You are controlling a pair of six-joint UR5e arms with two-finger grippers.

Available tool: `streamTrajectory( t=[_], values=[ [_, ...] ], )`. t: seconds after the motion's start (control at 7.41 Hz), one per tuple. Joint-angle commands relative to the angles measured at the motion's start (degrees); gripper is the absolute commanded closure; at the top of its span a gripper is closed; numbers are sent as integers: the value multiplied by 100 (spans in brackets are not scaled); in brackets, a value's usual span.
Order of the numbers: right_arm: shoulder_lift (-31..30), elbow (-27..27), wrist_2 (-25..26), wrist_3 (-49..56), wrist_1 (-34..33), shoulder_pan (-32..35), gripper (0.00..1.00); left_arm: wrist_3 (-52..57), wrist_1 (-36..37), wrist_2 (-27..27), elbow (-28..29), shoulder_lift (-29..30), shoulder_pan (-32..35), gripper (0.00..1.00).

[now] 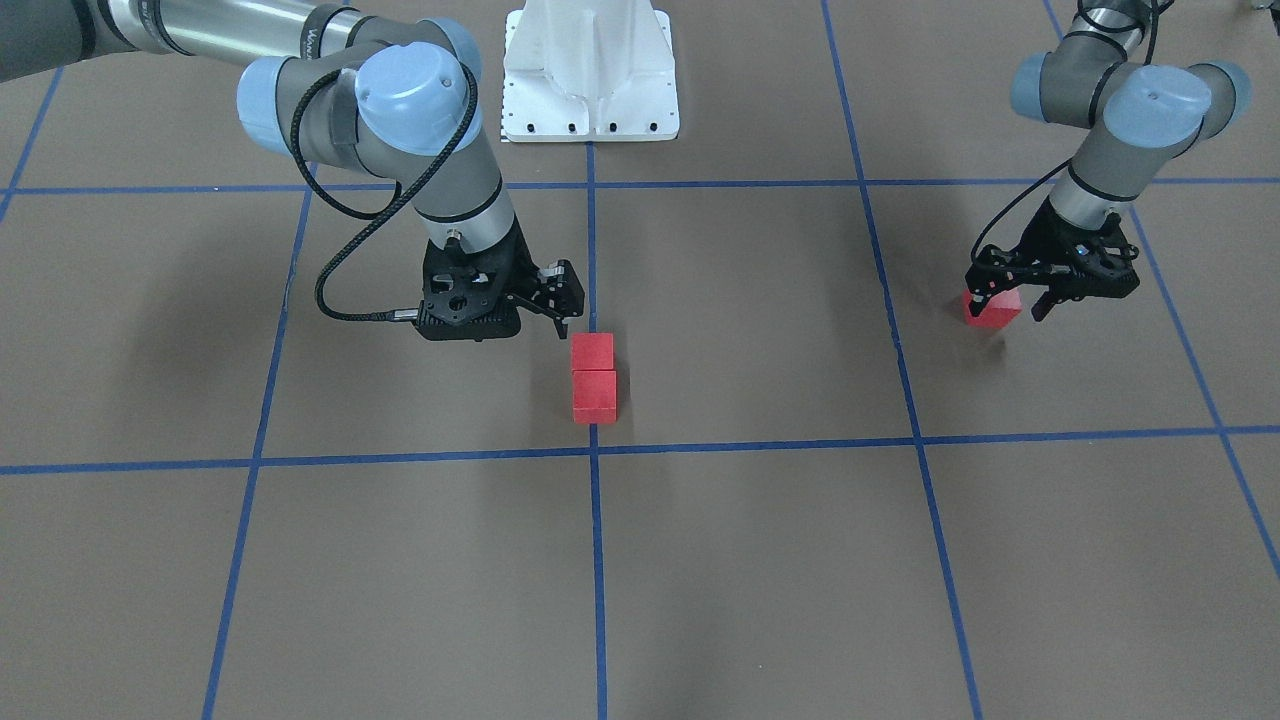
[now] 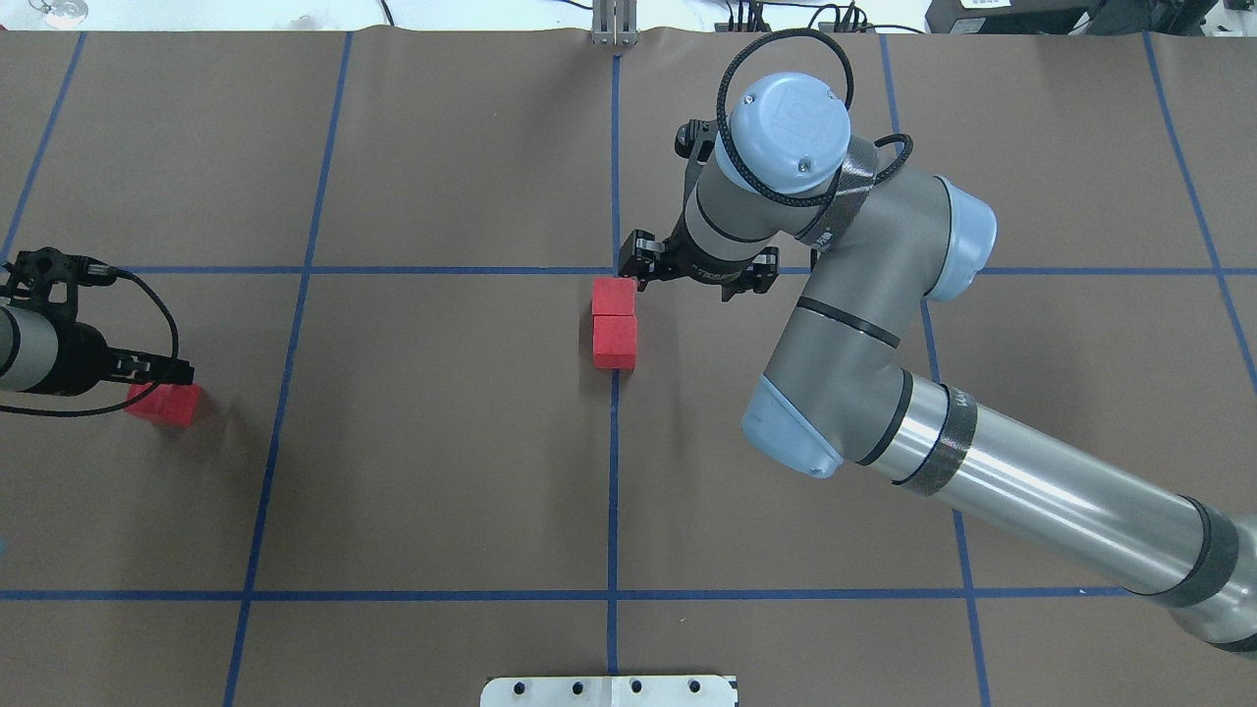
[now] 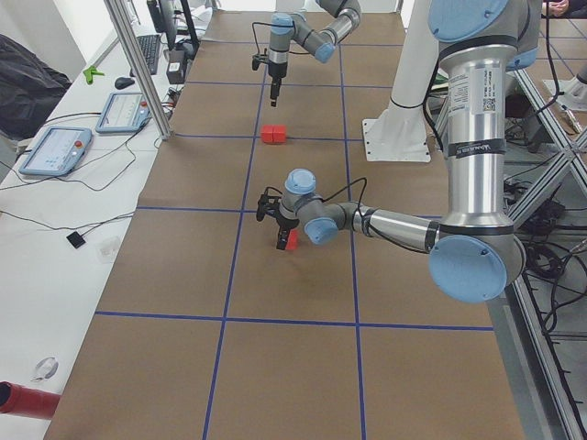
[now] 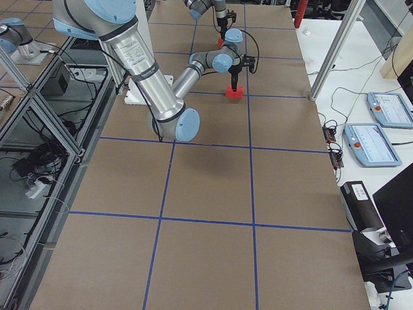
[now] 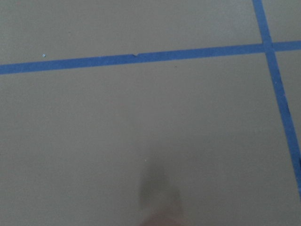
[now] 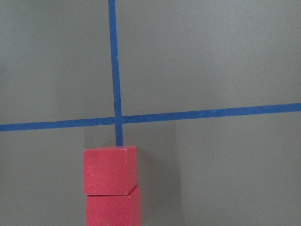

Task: Form red blocks into L shape at center
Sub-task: 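Grasp the remaining red cube with the left gripper while the right gripper lifts away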

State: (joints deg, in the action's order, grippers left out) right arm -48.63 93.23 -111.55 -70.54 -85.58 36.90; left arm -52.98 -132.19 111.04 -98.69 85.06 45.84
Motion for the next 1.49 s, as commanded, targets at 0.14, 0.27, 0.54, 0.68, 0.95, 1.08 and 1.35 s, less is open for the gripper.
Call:
streamTrajectory(
  t=[0.14,0.27,0.54,0.68,0.95,1.08,1.35],
  values=[
    [-58,-15,1,5,6,-7,1,-2,0,-4,-10,-24,-5,37],
    [-67,-33,1,5,6,-7,1,-2,9,-4,-10,-16,-5,39],
    [-59,-24,1,5,6,1,1,7,531,22,-428,-24,74,100],
    [-58,-24,1,5,6,-7,1,33,1580,23,-1067,28,75,100],
    [-67,-24,-7,5,15,10,1,-10,3114,40,-1784,500,92,100],
    [-76,-15,-25,110,15,71,1,-280,3303,23,-1733,729,92,100],
    [-329,20,-164,837,14,395,1,-2697,3331,23,-946,1702,83,100]
  ],
)
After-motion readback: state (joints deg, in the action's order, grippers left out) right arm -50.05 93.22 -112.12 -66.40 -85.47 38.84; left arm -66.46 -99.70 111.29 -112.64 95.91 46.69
